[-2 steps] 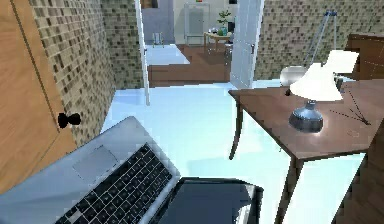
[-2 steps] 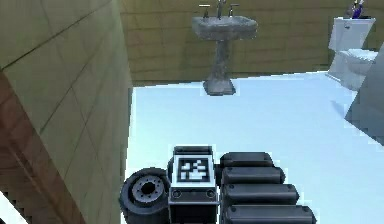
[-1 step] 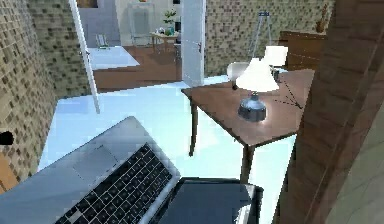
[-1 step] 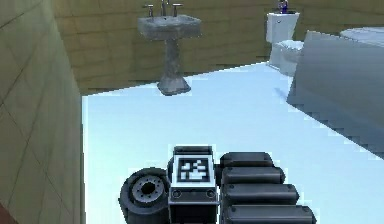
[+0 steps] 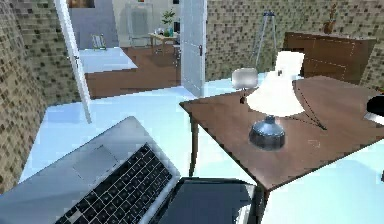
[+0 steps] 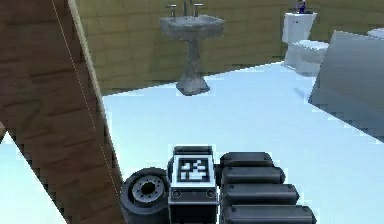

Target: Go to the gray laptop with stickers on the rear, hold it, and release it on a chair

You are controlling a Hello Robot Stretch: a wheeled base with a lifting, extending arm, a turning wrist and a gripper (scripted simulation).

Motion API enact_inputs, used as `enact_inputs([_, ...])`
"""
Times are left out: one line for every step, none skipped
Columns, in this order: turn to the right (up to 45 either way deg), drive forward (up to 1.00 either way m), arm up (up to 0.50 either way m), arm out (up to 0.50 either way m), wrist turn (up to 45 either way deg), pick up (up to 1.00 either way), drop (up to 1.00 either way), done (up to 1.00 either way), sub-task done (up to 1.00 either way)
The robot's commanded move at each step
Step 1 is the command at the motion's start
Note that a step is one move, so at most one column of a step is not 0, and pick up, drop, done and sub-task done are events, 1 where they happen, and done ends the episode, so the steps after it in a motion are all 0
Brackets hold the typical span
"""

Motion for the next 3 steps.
enact_inputs([-30.0, 0.0, 0.0, 0.0, 0.0, 0.0, 0.0, 0.0, 0.0])
enact_inputs([0.0, 1.0, 0.0, 0.0, 0.0, 0.0, 0.0, 0.0, 0.0])
enact_inputs([0.0, 0.5, 0.0, 0.0, 0.0, 0.0, 0.0, 0.0, 0.0])
